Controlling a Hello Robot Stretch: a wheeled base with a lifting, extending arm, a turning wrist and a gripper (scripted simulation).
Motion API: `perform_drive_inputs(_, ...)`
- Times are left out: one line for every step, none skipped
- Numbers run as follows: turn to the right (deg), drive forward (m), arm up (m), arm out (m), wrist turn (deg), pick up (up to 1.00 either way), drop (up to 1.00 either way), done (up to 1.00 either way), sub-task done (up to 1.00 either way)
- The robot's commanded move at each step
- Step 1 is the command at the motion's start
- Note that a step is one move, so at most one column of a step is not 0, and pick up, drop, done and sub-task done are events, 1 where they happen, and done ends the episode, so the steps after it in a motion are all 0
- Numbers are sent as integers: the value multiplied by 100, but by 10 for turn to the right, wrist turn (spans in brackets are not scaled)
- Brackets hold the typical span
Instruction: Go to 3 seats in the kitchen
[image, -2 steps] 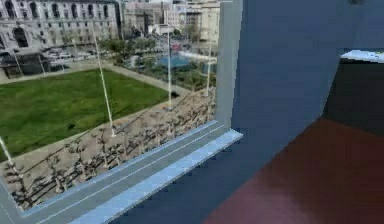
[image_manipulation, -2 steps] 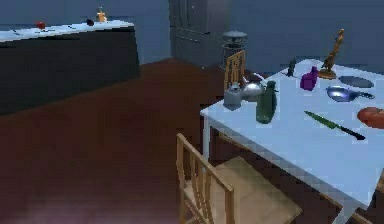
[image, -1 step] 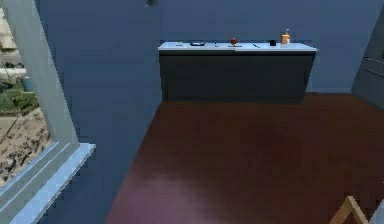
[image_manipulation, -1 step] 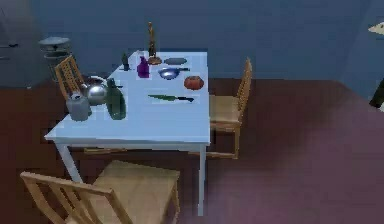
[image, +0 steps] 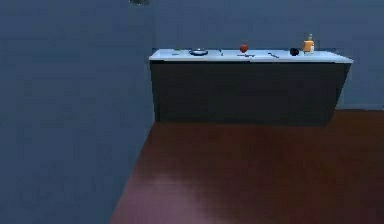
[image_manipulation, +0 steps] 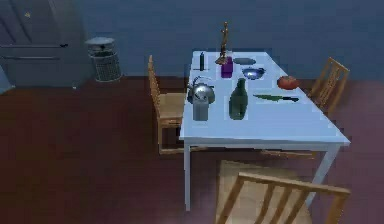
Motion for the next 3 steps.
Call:
perform_drive_inputs(450,0,0,0,0,0,0,0,0)
perform_drive_inputs(150,0,0,0,0,0,0,0,0)
perform_drive_inputs(0,100,0,0,0,0,0,0,0)
